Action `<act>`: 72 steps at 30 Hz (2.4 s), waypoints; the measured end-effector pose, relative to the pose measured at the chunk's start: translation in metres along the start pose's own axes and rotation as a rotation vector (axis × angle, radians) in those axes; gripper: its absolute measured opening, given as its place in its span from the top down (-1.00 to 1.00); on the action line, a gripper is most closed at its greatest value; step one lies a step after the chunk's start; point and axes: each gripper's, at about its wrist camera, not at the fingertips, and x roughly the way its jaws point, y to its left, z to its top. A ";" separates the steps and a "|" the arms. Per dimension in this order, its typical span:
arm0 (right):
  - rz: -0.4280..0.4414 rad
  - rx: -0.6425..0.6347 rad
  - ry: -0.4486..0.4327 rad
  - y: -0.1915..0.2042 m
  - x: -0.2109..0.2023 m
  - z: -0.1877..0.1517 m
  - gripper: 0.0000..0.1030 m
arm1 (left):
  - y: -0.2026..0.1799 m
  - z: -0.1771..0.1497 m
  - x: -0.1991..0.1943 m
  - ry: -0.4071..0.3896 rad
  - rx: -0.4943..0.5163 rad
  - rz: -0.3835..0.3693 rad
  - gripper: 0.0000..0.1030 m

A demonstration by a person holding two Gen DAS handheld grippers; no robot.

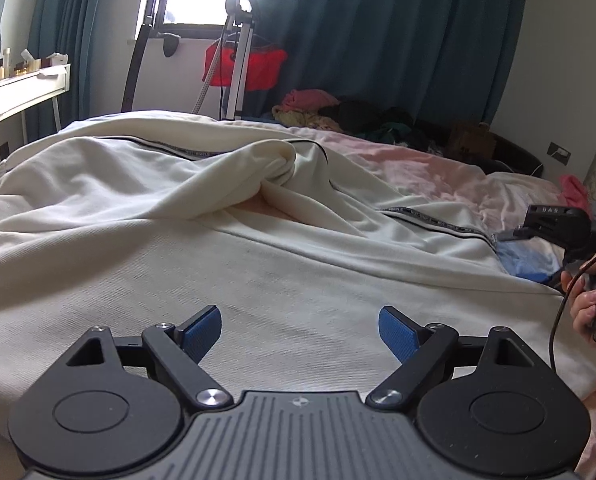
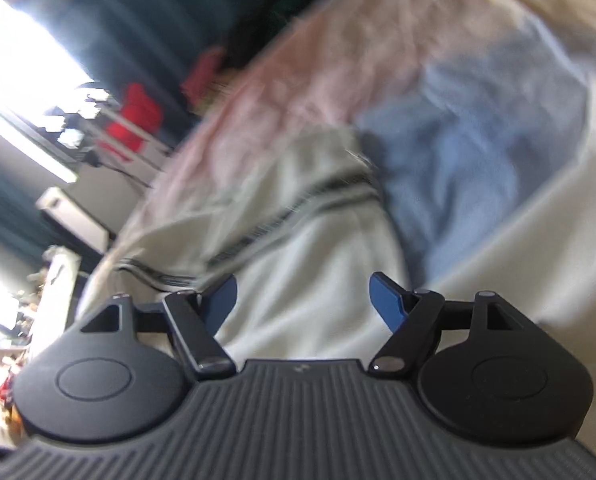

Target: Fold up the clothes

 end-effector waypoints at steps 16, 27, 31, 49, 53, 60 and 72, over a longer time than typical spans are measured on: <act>-0.091 -0.318 0.049 0.009 0.045 -0.001 0.51 | 0.001 -0.005 0.021 0.061 -0.025 -0.036 -0.70; -0.280 -0.355 -0.247 0.035 -0.005 0.091 0.68 | -0.001 -0.004 0.028 0.051 -0.023 -0.064 -0.70; -0.382 -0.350 -0.342 0.034 -0.020 0.143 0.68 | -0.006 -0.003 0.034 0.051 -0.009 -0.094 -0.70; -0.446 -0.218 -0.245 -0.059 -0.003 0.160 0.31 | 0.000 -0.007 0.045 0.060 -0.023 -0.090 -0.70; -0.345 -0.044 -0.324 -0.085 -0.032 0.141 -0.46 | -0.004 -0.011 0.043 0.056 -0.026 -0.074 -0.70; -0.072 0.165 -0.338 -0.116 -0.068 0.075 -0.45 | -0.003 -0.014 0.034 0.064 -0.060 -0.068 -0.70; -0.140 0.155 -0.314 -0.098 -0.056 0.062 -0.42 | -0.009 -0.017 0.038 0.072 -0.049 -0.051 -0.70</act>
